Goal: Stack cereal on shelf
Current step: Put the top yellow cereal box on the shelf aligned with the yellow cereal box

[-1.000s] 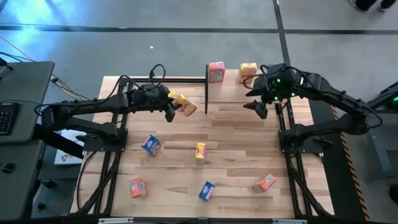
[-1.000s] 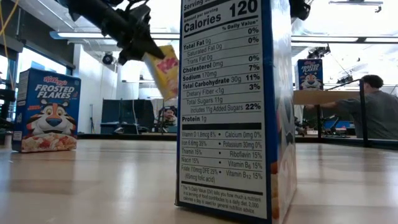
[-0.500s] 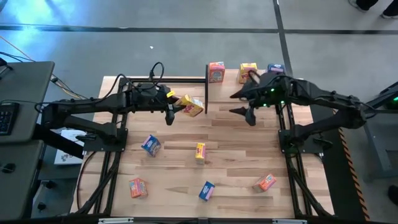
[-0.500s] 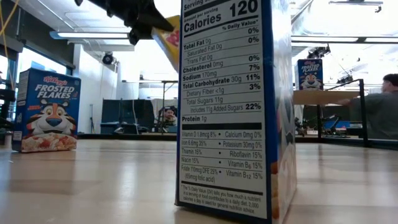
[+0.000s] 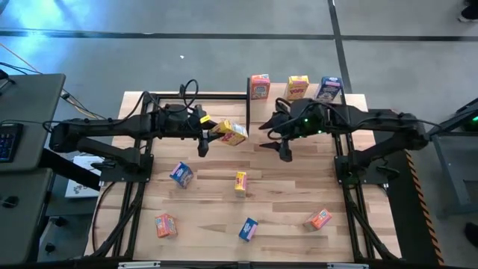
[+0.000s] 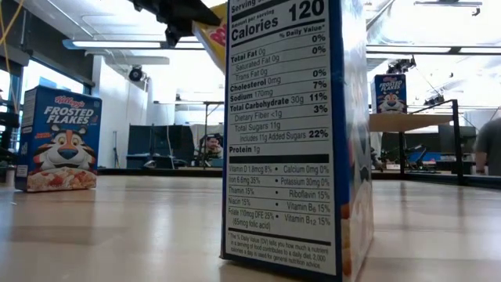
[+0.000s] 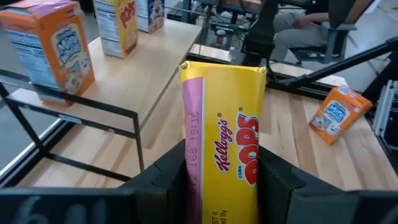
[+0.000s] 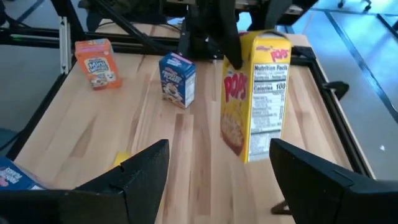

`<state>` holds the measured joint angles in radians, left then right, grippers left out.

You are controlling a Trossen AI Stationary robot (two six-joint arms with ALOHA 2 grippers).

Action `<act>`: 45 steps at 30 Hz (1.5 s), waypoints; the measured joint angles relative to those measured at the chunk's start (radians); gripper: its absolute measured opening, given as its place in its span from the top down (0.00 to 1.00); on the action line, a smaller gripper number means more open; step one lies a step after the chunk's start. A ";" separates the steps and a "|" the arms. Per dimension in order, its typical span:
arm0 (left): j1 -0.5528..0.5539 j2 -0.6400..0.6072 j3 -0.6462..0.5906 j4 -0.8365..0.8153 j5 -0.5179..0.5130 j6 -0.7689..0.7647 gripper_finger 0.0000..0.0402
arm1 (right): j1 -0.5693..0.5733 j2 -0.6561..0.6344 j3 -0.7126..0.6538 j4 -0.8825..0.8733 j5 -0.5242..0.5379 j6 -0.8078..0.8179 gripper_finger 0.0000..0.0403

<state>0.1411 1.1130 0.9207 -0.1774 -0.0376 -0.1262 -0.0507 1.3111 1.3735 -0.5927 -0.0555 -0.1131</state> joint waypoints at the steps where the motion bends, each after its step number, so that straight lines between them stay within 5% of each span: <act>1: -0.005 0.000 0.000 0.001 0.000 0.000 0.68 | 0.003 0.005 0.000 0.008 0.000 0.000 0.33; 15: -0.056 0.101 0.000 0.085 -0.020 0.002 0.68 | 0.021 0.047 0.000 0.175 0.063 0.000 0.33; 45: -0.104 0.124 0.082 0.145 -0.057 0.189 0.68 | 0.018 0.100 0.000 0.218 0.116 -0.045 0.33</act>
<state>0.0372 1.2372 1.0024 -0.0320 -0.0942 0.0628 -0.0330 1.4109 1.3735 -0.3751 0.0601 -0.1585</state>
